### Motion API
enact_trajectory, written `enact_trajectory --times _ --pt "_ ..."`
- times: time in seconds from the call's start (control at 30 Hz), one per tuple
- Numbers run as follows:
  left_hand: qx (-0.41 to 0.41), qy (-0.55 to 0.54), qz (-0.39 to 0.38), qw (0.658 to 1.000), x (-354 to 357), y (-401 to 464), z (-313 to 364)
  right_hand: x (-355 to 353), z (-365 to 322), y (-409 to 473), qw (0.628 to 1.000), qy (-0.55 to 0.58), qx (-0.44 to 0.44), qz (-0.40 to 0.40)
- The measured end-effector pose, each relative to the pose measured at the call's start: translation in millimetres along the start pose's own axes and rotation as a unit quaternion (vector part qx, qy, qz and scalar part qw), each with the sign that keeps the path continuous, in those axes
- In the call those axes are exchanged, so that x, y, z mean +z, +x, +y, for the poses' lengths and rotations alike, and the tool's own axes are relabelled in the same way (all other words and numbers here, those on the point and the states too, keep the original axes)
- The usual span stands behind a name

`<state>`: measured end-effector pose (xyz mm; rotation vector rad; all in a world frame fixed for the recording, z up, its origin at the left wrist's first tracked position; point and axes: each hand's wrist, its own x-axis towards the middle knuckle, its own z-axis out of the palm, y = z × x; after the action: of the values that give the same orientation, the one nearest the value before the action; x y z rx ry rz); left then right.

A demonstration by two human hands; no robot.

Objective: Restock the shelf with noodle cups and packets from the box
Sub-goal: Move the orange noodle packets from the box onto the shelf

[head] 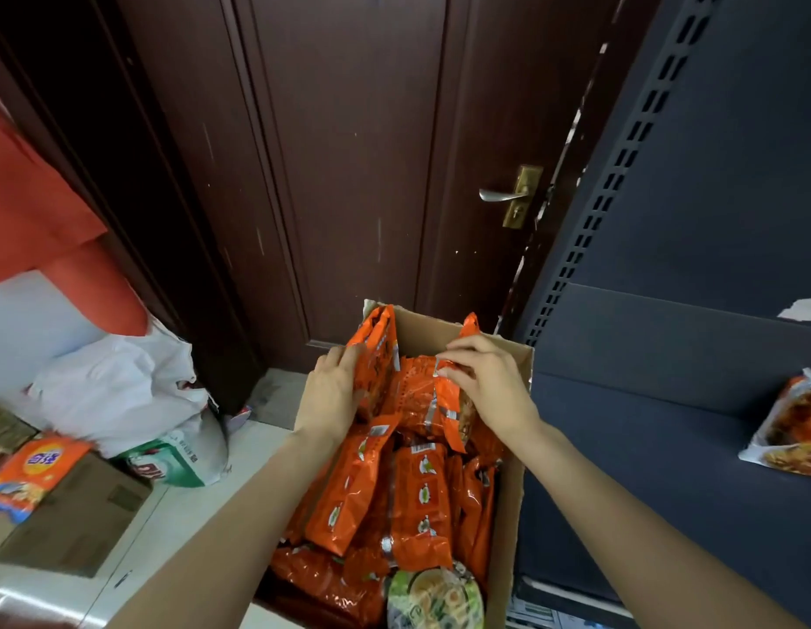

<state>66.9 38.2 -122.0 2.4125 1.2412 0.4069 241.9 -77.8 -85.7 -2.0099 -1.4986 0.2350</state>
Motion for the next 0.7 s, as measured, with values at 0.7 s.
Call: enact_trajectory --times 0.7 --pt "0.181 -0.174 0.169 0.953 -55.8 16.8 111.6 -84.1 12.6 -9.2 0.983 0.041 0.057 0.169"
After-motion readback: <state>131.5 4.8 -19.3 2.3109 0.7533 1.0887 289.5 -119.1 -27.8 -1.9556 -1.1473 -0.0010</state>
